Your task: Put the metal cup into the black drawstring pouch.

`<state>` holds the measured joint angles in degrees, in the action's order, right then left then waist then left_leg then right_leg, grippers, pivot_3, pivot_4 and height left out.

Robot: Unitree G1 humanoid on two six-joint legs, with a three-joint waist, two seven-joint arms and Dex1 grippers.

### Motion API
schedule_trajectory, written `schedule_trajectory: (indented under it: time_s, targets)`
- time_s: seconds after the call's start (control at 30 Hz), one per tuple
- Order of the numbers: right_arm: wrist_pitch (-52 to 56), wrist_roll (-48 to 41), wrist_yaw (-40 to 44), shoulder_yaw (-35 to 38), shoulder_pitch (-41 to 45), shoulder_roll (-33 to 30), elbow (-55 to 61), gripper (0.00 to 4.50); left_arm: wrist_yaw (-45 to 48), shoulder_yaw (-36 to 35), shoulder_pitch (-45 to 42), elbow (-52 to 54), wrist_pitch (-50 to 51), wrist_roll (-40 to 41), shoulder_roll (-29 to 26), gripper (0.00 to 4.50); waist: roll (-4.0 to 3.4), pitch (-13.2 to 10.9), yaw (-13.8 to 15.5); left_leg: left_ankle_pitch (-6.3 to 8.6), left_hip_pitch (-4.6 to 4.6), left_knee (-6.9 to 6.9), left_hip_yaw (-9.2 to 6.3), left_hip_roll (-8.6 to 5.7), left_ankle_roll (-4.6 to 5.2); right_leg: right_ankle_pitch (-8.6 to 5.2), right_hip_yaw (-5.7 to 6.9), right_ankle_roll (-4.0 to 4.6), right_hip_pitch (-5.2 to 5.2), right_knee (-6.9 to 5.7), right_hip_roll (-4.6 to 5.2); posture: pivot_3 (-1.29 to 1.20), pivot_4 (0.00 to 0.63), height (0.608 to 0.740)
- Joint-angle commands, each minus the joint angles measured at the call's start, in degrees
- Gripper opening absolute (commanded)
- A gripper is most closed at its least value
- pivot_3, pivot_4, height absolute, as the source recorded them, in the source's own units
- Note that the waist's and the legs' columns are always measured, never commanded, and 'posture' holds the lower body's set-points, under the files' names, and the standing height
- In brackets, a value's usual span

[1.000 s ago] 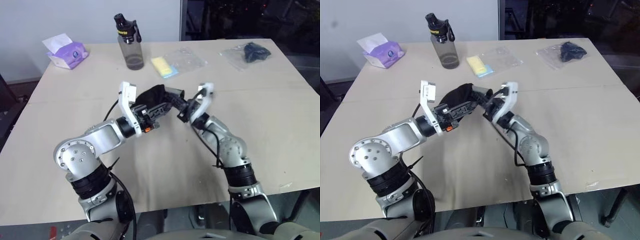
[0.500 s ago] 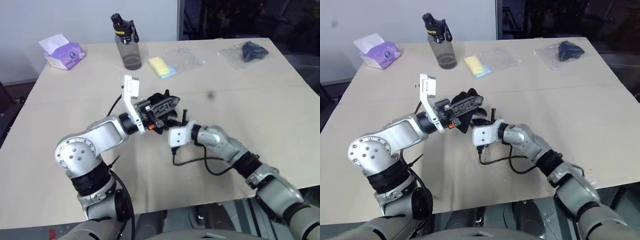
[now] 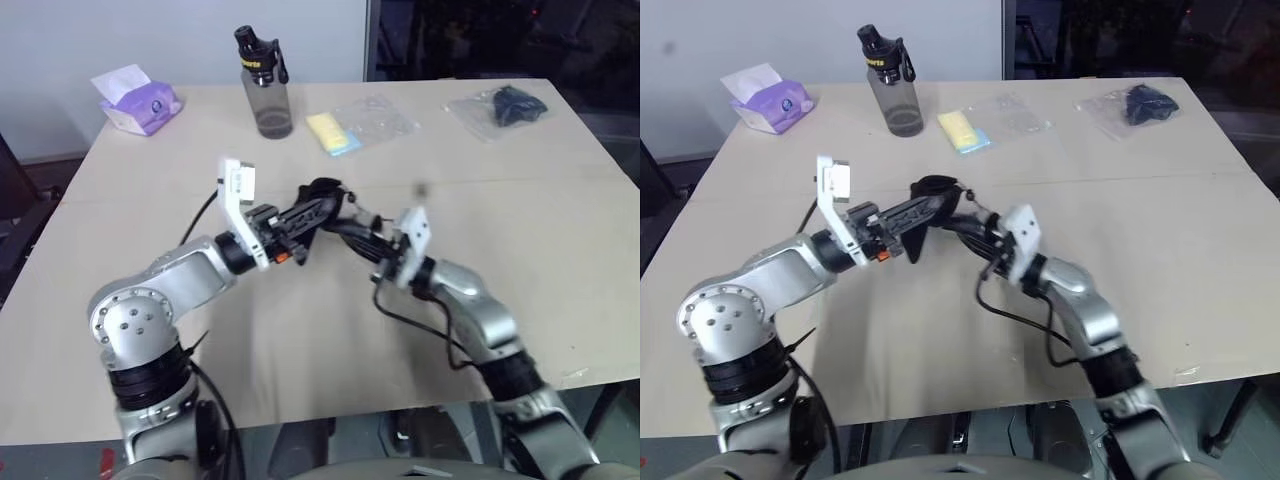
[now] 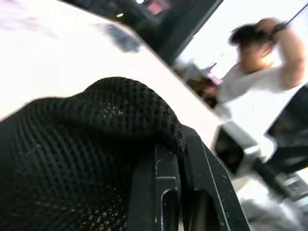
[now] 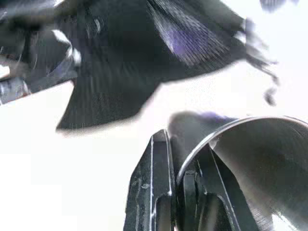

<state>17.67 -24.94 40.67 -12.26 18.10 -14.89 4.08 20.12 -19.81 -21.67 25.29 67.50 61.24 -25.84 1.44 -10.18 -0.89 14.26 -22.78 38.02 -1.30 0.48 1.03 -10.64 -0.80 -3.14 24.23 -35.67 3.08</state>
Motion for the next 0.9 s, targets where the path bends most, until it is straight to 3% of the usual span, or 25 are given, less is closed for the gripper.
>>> schedule_trajectory:
  time_s: [0.03,0.13,0.37,0.63,0.9]
  targets:
    - [5.66,-6.3,3.21,4.07,-1.75,-3.97,9.05,0.03,8.44,7.49,2.84,-1.22,-7.6,-8.64,-5.46,0.0,0.0,0.0,0.04,0.0,0.0,0.0,0.02,0.0,0.0,-0.01,-0.02,-0.01,0.01,0.0,0.0,0.0,0.15,0.74]
    - [9.52,-11.23,1.68,8.42,-2.46,-5.19,12.49,0.03,12.25,9.2,4.04,-4.02,-11.38,-10.99,-6.61,0.0,-0.01,-0.01,-0.06,0.0,0.02,0.0,0.36,0.08,0.01,-0.13,-0.05,-0.21,0.03,0.0,-0.06,0.0,0.15,0.74]
    - [17.66,-24.46,-10.07,14.28,0.19,6.75,13.31,0.03,19.25,9.45,5.49,-5.56,-16.33,-11.3,-6.62,0.0,-0.01,-0.01,0.0,0.01,0.01,-0.01,0.47,0.19,0.02,-0.11,-0.09,-0.18,0.06,-0.01,-0.13,0.0,0.15,0.74]
    - [24.61,-31.34,-10.91,12.38,0.06,13.19,9.8,0.03,24.57,8.13,5.47,-5.43,-17.01,-8.32,-6.8,0.0,-0.01,-0.01,0.01,0.01,-0.15,-0.05,0.67,0.16,0.03,-0.01,-0.23,-0.05,0.25,0.0,-0.08,0.0,0.15,0.74]
    - [30.81,-37.9,-8.53,14.2,0.73,12.43,7.38,0.03,25.56,5.41,5.65,-3.54,-14.91,-0.19,-6.94,0.0,-0.01,-0.01,-0.04,0.01,-0.13,-0.05,0.66,0.2,0.03,-0.08,-0.21,-0.17,0.29,-0.06,-0.11,0.0,0.15,0.74]
